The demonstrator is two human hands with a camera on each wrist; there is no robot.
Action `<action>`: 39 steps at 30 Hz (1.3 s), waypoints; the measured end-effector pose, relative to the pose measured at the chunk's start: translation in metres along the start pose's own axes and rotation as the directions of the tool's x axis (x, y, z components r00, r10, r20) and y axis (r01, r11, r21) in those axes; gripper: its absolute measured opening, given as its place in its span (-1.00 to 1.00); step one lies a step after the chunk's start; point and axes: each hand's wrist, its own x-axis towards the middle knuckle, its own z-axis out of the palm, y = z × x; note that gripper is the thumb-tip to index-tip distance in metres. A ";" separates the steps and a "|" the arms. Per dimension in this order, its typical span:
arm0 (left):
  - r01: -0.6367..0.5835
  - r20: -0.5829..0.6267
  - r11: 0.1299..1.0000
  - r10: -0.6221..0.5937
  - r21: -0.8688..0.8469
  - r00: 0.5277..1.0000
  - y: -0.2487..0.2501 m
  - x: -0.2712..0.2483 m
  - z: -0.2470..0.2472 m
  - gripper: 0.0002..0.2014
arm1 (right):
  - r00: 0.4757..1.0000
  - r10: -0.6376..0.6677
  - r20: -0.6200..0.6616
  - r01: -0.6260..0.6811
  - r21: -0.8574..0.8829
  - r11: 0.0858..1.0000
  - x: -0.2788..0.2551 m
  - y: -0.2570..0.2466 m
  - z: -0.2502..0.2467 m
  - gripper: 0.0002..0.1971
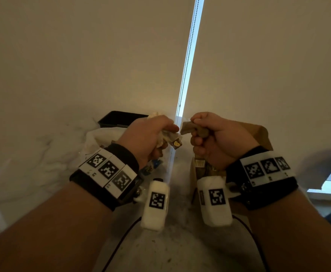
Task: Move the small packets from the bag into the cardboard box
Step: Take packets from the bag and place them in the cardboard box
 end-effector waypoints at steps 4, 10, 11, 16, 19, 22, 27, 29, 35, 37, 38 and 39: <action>-0.032 0.107 0.999 0.029 0.023 0.994 -0.004 -0.001 0.000 -0.78 | 0.999 -0.018 -0.026 0.021 0.109 0.994 -0.001 0.015 -0.004 -0.83; -0.063 0.240 0.989 0.030 0.132 0.970 -0.003 -0.004 0.005 -0.67 | 0.993 -0.031 -0.114 0.051 0.179 0.983 -0.003 0.028 -0.004 -0.84; -0.047 0.247 0.991 0.014 0.125 0.969 -0.003 -0.005 0.007 -0.70 | 0.992 -0.031 -0.122 0.053 0.183 0.982 -0.003 0.028 -0.004 -0.85; -0.081 0.199 0.970 0.035 0.228 0.979 -0.003 -0.007 0.007 -0.73 | 0.997 -0.041 -0.064 0.052 0.185 0.981 -0.007 0.027 -0.006 -0.85; -0.115 0.183 0.944 0.059 0.309 0.981 -0.001 -0.008 0.008 -0.77 | 0.992 -0.079 -0.101 0.092 0.135 0.987 -0.006 0.029 -0.008 -0.89; -0.134 0.147 0.915 0.083 0.380 0.986 -0.001 -0.007 0.005 -0.74 | 0.977 -0.120 -0.174 0.141 0.110 0.984 -0.003 0.030 -0.011 -0.83; -0.171 0.004 0.941 0.177 0.291 0.984 0.000 -0.004 0.004 -0.78 | 0.959 -0.154 -0.239 0.199 0.179 0.963 -0.002 0.027 -0.012 -0.82; -0.200 -0.070 0.952 0.221 0.233 0.973 0.002 -0.004 0.004 -0.83 | 0.960 -0.146 -0.240 0.180 0.126 0.976 -0.003 0.029 -0.011 -0.81; -0.308 -0.270 0.897 0.397 0.317 0.877 0.006 0.001 -0.004 -0.82 | 0.996 0.011 -0.087 -0.014 -0.032 0.999 -0.009 0.030 -0.011 -0.82; -0.321 -0.299 0.891 0.418 0.323 0.858 0.006 0.002 -0.007 -0.83 | 0.999 0.051 -0.005 -0.051 -0.104 0.993 -0.012 0.030 -0.013 -0.83; -0.322 -0.304 0.890 0.420 0.324 0.855 0.006 0.003 -0.008 -0.83 | 0.998 0.057 0.035 -0.053 -0.127 0.991 -0.013 0.029 -0.014 -0.81; -0.318 -0.303 0.888 0.420 0.333 0.855 0.005 0.003 -0.008 -0.83 | 0.996 0.054 0.072 -0.044 -0.130 0.991 -0.014 0.029 -0.014 -0.78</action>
